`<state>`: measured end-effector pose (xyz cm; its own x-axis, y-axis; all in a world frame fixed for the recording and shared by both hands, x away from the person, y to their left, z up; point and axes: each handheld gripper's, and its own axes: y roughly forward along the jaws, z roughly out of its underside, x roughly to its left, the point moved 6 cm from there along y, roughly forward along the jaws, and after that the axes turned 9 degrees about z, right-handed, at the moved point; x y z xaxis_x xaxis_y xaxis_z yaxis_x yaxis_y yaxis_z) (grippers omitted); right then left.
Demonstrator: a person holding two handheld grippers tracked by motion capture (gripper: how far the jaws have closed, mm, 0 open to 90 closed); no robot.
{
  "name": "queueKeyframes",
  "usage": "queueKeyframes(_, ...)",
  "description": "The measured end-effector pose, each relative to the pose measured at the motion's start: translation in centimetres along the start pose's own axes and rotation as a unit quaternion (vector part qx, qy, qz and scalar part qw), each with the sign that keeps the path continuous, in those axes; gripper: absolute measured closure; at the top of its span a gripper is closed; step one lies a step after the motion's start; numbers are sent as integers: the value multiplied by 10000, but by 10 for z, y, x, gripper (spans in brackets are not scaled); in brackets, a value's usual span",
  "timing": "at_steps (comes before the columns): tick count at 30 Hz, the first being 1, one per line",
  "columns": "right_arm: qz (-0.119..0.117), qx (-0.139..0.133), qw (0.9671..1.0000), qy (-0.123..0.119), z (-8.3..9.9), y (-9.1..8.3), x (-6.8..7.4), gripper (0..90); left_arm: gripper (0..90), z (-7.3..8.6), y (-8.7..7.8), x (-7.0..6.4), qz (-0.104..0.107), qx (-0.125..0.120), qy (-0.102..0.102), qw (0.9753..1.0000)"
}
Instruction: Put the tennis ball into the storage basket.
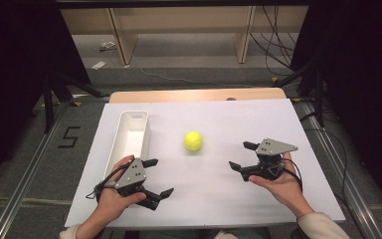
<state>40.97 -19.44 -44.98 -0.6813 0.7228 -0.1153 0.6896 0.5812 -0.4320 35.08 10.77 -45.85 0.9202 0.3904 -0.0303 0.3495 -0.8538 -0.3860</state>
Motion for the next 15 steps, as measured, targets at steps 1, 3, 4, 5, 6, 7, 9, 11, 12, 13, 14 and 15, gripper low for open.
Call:
queueKeyframes(1,-9,4,10000,19,0,1,1,156,1,0,0,0,0,1,0,10000)
queueKeyframes(3,-6,3,10000,17,-1,3,1,156,1,0,0,0,0,5,0,10000)
queueKeyframes(4,-6,3,10000,17,-1,3,1,156,1,0,0,0,0,5,0,10000)
queueKeyframes(5,-15,-3,10000,22,-2,4,1,156,1,0,0,0,5,5,-4,10000)
queueKeyframes(6,-18,5,10000,32,-2,5,1,156,0,0,0,0,2,4,-1,10000)
queueKeyframes(7,-19,-2,10000,29,-2,6,2,156,1,0,0,0,4,7,-2,10000)
queueKeyframes(9,-30,9,10000,25,-3,7,2,156,0,0,0,0,5,8,-7,10000)
queueKeyframes(11,-32,27,10000,27,-3,9,3,156,1,0,0,0,12,-3,-15,10000)
queueKeyframes(12,-46,25,10000,16,-3,10,3,156,1,0,0,0,9,-4,-14,10000)
queueKeyframes(13,-46,17,10000,7,-4,10,4,156,1,0,0,0,13,-3,-18,10000)
queueKeyframes(14,-46,17,10000,7,-4,10,4,156,1,0,0,0,13,-3,-18,10000)
queueKeyframes(15,-46,3,10000,-1,-5,11,4,156,1,0,0,0,15,-3,-19,10000)
